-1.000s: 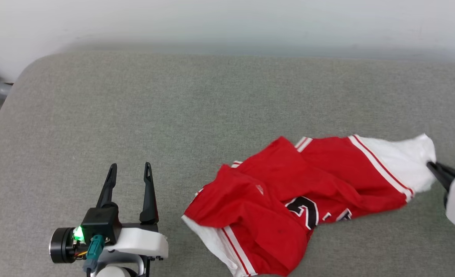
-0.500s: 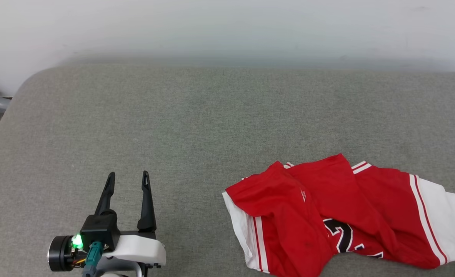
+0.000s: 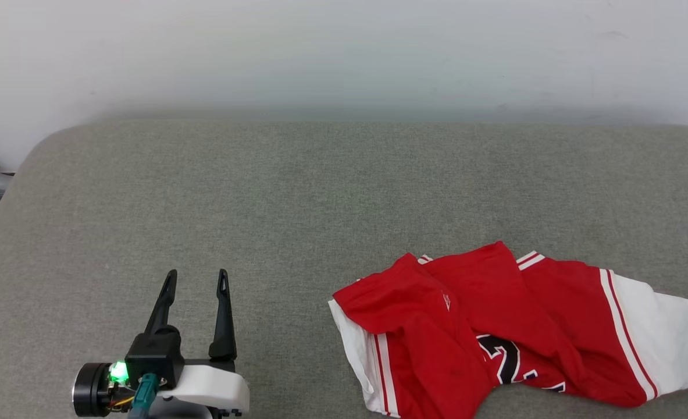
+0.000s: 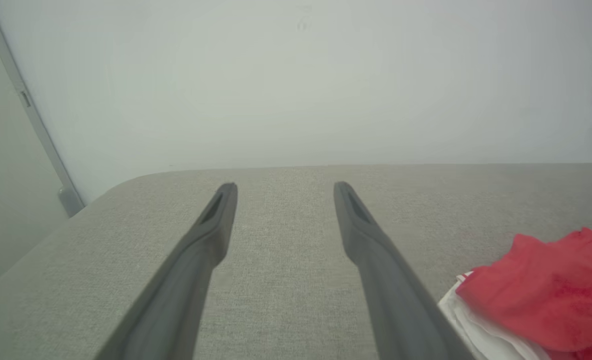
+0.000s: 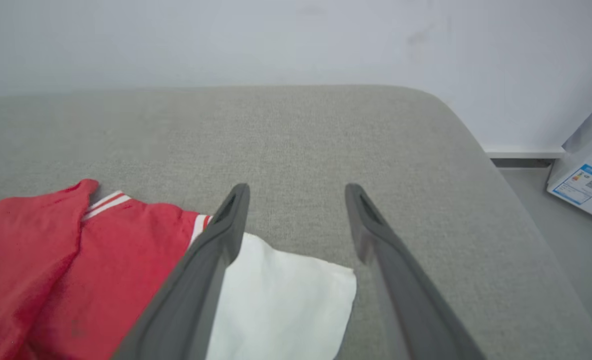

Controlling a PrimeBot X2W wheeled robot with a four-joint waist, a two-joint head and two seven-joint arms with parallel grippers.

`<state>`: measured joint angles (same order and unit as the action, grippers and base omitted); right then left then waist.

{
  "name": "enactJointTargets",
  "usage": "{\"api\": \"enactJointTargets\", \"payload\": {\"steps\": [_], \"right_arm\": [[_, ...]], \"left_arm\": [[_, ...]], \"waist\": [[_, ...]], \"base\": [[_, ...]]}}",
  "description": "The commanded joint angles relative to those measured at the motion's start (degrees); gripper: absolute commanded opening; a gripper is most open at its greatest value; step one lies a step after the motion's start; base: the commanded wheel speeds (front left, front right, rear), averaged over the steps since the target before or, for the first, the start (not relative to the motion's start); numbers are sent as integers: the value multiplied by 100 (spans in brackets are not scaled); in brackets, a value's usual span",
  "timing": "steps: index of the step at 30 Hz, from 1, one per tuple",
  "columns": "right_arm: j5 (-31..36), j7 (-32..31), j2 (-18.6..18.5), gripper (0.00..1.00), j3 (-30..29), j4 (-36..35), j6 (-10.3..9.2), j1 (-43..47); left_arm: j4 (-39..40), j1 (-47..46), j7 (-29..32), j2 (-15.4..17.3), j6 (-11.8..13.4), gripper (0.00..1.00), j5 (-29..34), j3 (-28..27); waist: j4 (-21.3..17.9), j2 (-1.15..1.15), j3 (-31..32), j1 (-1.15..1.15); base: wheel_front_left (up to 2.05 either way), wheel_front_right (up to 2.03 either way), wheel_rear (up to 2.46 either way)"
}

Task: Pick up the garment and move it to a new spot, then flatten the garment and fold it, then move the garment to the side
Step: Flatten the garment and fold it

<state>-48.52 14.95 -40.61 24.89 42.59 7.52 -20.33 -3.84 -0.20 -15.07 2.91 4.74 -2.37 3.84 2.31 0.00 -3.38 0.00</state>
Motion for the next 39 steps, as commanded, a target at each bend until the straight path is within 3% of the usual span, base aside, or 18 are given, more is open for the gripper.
{"api": "enactJointTargets", "payload": {"steps": [1,4,9,14,19,24,34,39], "right_arm": [[109,24,55,100,-110,-97,-6,-90],[799,22,345,100,-845,-759,-5,37],[1878,22,1161,100,-1835,-1959,-6,676],[2715,-434,1947,100,-2424,-3187,-6,1383],[3179,-973,2435,100,-2689,-4145,-5,1847],[3377,-1304,2660,100,-2780,-4675,-5,2027],[3490,-1554,2763,100,-2777,-4987,-5,1963],[3466,-1517,2747,100,-2699,-4931,-5,1799]], "left_arm": [[12,60,-15,5,-11,100,30,5],[47,-9,-15,49,-67,100,77,10],[78,-288,-15,167,-308,100,60,53],[-115,-848,-15,434,-770,100,32,175],[-547,-1705,135,826,-1130,100,-26,595],[-779,-2495,1131,1258,-1212,100,-510,1454],[-764,-3689,4081,2253,-1216,100,-2862,3531],[-535,-4047,5132,2593,-1217,100,-3771,4431]], "waist": [[-2,0,20,0],[-7,0,65,0],[-9,0,119,0],[-35,0,91,0],[-111,0,21,0],[-196,0,-96,0],[-353,0,-347,0],[-465,0,-504,0]], "base": [[0,0,0],[0,0,0],[0,0,0],[0,0,0],[0,0,0],[0,0,0],[0,0,0],[0,0,0]]}}
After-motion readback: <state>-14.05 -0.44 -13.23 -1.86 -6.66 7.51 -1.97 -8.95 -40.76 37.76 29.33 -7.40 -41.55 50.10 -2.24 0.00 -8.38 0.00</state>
